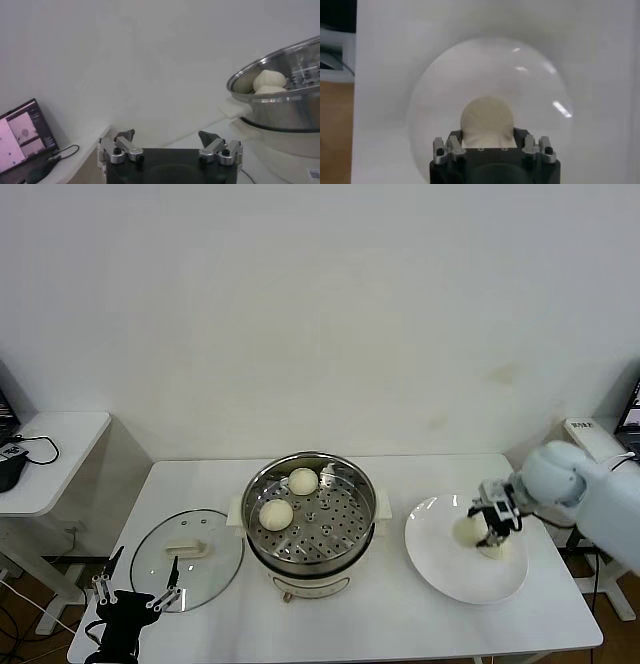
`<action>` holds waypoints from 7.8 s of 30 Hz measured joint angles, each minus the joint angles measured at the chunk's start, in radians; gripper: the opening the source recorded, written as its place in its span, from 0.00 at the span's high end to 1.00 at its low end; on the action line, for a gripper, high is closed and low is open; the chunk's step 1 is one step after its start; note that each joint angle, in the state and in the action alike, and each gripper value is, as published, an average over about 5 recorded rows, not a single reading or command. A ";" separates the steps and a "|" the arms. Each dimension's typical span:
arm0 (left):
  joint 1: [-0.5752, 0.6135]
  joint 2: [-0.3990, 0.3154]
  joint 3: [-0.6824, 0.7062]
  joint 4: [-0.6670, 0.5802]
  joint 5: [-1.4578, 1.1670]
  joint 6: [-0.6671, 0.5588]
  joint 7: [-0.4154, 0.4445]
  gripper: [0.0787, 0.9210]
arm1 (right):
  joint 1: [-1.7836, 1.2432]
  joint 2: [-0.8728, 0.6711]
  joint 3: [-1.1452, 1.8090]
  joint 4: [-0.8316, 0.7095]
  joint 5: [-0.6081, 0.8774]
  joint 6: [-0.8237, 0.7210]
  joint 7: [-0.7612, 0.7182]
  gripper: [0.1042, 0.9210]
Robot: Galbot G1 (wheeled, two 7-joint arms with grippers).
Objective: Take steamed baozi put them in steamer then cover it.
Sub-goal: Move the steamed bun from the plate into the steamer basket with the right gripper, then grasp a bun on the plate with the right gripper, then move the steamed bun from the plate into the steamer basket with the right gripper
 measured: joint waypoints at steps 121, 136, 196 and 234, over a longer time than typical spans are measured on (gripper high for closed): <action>-0.022 0.027 -0.038 0.033 -0.024 -0.006 0.005 0.12 | -0.249 -0.050 0.208 -0.094 -0.126 0.095 0.037 0.12; -0.008 0.019 -0.041 0.018 -0.016 0.002 0.009 0.12 | -0.344 0.072 0.275 -0.272 -0.213 0.128 0.057 0.12; -0.028 0.024 -0.043 0.020 -0.027 -0.001 0.007 0.12 | 0.493 0.252 -0.306 -0.012 0.295 -0.114 0.062 0.32; -0.033 0.018 -0.072 0.025 -0.037 0.000 0.008 0.12 | 0.370 0.626 -0.463 -0.186 0.372 -0.237 0.184 0.31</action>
